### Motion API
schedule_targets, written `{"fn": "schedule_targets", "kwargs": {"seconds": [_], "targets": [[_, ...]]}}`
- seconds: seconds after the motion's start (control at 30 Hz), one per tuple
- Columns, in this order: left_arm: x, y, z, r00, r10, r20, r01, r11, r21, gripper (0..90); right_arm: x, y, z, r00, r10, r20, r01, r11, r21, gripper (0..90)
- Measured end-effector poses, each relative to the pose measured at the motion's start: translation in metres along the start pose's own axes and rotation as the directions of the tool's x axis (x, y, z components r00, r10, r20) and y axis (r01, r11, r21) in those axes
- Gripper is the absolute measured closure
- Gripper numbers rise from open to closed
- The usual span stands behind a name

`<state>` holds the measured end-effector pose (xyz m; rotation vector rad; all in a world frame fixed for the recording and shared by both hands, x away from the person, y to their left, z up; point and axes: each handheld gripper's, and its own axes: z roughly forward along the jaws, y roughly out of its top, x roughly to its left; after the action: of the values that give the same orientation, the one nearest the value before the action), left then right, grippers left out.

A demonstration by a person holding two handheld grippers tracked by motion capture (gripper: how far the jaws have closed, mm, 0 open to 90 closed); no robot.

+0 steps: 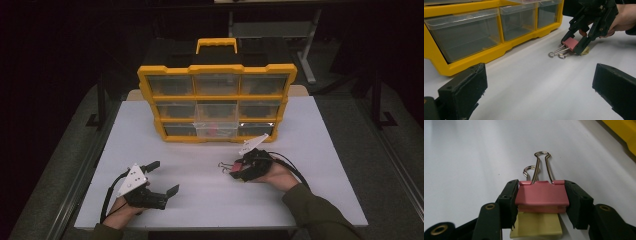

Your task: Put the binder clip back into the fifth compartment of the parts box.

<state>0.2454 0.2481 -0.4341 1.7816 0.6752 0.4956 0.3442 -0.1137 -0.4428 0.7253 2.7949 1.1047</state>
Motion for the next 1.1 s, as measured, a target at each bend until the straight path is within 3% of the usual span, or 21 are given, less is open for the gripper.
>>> {"fn": "schedule_targets", "kwargs": {"seconds": [0.03, 0.1, 0.23, 0.33, 0.4, 0.63, 0.77, 1.1], "targets": [[0.000, 0.000, 0.000, 1.0000, 0.003, 0.000, -0.003, 1.0000, 0.000, 0.0, 0.001, 0.000, -0.001, 0.9996, 0.025, -0.012, -0.025, 1.000, -0.004, 47.0], [0.000, 0.000, 0.000, 1.0000, 0.003, 0.000, -0.003, 1.0000, 0.000, 0.0, 0.000, 0.000, -0.002, 0.9994, 0.031, -0.018, -0.031, 0.999, -0.011, 47.1], [0.000, 0.000, 0.000, 1.0000, 0.002, 0.001, -0.002, 1.0000, 0.000, 0.0, -0.003, 0.000, -0.004, 0.9999, 0.008, -0.011, -0.009, 1.000, -0.013, 47.2], [0.000, 0.000, 0.000, 1.0000, 0.005, 0.002, -0.005, 1.0000, 0.000, 0.0, -0.002, 0.000, -0.007, 0.9988, 0.038, -0.030, -0.039, 0.999, -0.025, 47.2], [0.000, 0.000, 0.000, 1.0000, 0.007, 0.001, -0.007, 1.0000, -0.001, 0.0, -0.005, 0.000, -0.009, 0.9997, 0.017, -0.015, -0.017, 0.999, -0.027, 47.2], [-0.001, 0.000, 0.000, 0.9999, 0.010, -0.003, -0.010, 0.9999, 0.002, 0.0, -0.008, -0.001, -0.018, 0.9985, 0.045, -0.030, -0.047, 0.998, -0.051, 47.2], [-0.003, -0.001, 0.001, 0.9995, 0.032, -0.006, -0.032, 0.9994, 0.015, 0.0, -0.011, -0.002, -0.024, 0.9990, 0.037, -0.025, -0.039, 0.997, -0.063, 47.2], [0.000, -0.001, 0.001, 0.9996, 0.027, -0.012, -0.027, 0.9996, 0.009, 0.0, -0.015, -0.003, -0.040, 0.9990, 0.038, -0.023, -0.039, 0.995, -0.090, 47.3]]}}
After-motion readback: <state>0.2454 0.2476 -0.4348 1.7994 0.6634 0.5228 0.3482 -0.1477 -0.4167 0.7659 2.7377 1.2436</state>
